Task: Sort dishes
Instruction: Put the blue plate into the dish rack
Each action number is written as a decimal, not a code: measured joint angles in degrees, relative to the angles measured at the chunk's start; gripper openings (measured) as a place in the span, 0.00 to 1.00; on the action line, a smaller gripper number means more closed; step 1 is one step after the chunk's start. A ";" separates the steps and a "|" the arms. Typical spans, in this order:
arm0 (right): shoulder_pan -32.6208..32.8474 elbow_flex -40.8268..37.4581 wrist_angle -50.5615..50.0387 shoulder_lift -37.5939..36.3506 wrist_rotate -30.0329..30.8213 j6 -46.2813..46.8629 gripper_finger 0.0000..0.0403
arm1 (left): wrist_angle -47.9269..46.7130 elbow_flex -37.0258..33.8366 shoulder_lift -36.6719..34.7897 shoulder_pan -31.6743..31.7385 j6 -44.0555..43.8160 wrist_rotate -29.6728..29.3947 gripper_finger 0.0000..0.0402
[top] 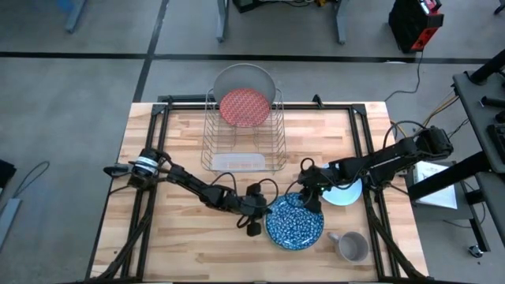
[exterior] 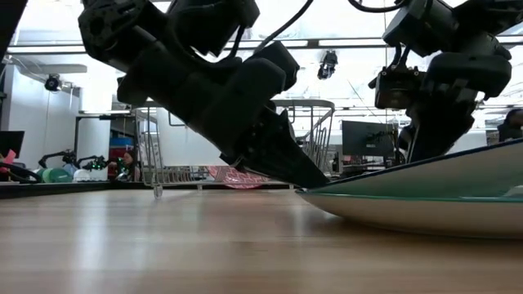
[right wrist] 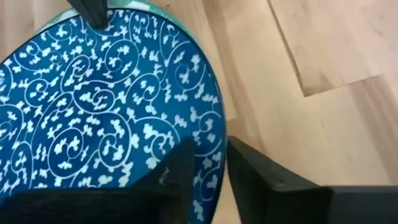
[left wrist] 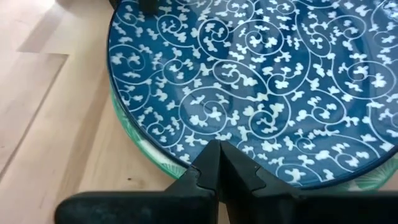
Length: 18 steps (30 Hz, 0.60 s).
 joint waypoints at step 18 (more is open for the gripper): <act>0.00 0.44 -0.44 -0.11 5.23 -7.05 0.00 | -1.90 -0.28 -4.64 0.04 -1.41 -1.90 0.00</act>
